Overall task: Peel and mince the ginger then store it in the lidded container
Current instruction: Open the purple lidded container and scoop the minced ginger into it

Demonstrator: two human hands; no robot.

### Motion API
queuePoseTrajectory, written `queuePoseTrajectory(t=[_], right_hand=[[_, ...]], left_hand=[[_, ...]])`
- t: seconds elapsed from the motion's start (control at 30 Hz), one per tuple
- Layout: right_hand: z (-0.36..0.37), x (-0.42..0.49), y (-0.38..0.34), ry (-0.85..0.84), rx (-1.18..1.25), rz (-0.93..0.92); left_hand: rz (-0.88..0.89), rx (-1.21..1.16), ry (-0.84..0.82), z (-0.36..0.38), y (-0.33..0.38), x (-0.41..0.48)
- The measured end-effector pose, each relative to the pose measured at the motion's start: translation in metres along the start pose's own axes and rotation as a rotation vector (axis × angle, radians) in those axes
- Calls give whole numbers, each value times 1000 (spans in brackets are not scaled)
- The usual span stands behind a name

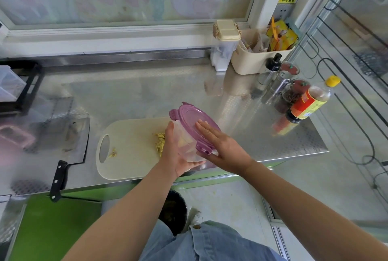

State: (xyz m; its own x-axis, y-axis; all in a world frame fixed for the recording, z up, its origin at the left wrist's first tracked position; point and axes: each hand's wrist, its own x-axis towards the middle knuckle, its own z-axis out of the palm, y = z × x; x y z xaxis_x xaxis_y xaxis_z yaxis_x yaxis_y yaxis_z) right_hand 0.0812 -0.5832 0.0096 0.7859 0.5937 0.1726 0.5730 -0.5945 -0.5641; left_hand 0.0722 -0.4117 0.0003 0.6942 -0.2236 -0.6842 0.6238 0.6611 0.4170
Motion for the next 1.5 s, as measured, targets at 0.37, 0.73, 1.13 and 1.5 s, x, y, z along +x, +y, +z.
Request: queuePoseTrajectory(t=[0.37,0.73,1.13,1.5], right_hand=[[-31,8,-7,619,766,615],[-13,-40,81,1123,1343,1372],[0,-44,74,628,402,1698],[14,5,-8,-92,1327,961]], left_hand=[[5,-27,41,-15,10,-7],[77,-36,-13,-15,6,-12],[149,3,25,-29,2,-14],[126,17,-28,-48,-2,-30]])
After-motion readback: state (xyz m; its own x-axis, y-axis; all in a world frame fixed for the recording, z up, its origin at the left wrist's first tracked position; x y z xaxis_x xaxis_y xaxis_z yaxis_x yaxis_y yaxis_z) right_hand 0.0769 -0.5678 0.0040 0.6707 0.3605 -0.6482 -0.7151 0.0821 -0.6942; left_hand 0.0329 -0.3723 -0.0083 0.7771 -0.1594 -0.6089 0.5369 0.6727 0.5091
